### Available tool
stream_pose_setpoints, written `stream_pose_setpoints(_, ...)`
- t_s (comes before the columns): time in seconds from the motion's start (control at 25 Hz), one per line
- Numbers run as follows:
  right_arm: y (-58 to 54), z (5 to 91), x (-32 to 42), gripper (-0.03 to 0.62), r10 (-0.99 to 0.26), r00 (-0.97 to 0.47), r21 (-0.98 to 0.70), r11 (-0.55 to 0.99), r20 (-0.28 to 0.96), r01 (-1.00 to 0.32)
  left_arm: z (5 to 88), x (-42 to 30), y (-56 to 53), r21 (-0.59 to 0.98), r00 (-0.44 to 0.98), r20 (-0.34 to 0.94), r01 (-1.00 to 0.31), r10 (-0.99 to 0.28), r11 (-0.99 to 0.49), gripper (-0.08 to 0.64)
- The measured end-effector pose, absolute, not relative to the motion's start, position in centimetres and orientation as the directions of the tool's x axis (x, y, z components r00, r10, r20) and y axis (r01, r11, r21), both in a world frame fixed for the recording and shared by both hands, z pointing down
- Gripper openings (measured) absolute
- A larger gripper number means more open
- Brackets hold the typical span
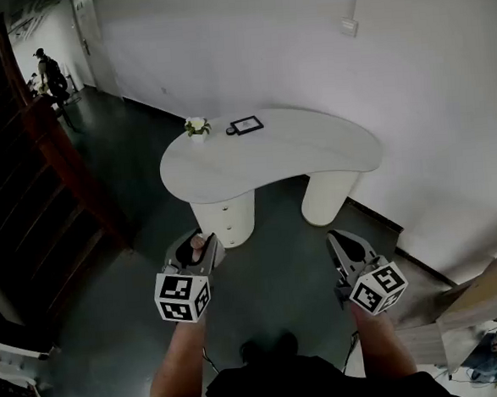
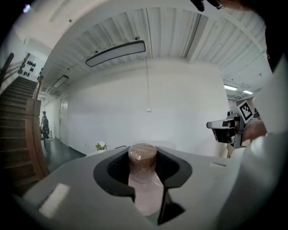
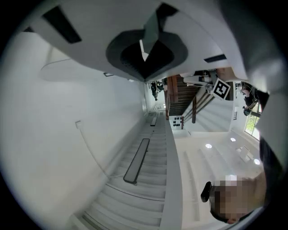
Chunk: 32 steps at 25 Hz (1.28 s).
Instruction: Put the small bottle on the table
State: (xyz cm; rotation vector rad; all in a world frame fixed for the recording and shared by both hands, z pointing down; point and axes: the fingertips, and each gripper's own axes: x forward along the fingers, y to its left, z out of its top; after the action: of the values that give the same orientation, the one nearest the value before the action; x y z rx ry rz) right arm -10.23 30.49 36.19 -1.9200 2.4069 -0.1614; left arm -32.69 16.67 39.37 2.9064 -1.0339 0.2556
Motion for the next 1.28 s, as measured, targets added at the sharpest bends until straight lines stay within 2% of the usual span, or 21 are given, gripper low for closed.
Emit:
stream_pose_setpoints(0.68,29.8,34.5,-2.1,0.011,-0.979,-0.192,-0.19,0.202,-0.068,-0.961,39.7,-25.5,16.7,0.016,0.747,0.188,-0.651,-0.638,-0.759,0.135)
stream_pose_setpoints(1.28,31.5,37.5,1.3,0.012,-0.965,-0.26,-0.195,0.253,0.015,-0.948,40.5,-21.3,17.3,0.028,0.733,0.18,-0.671,-0.656,-0.741,0.135)
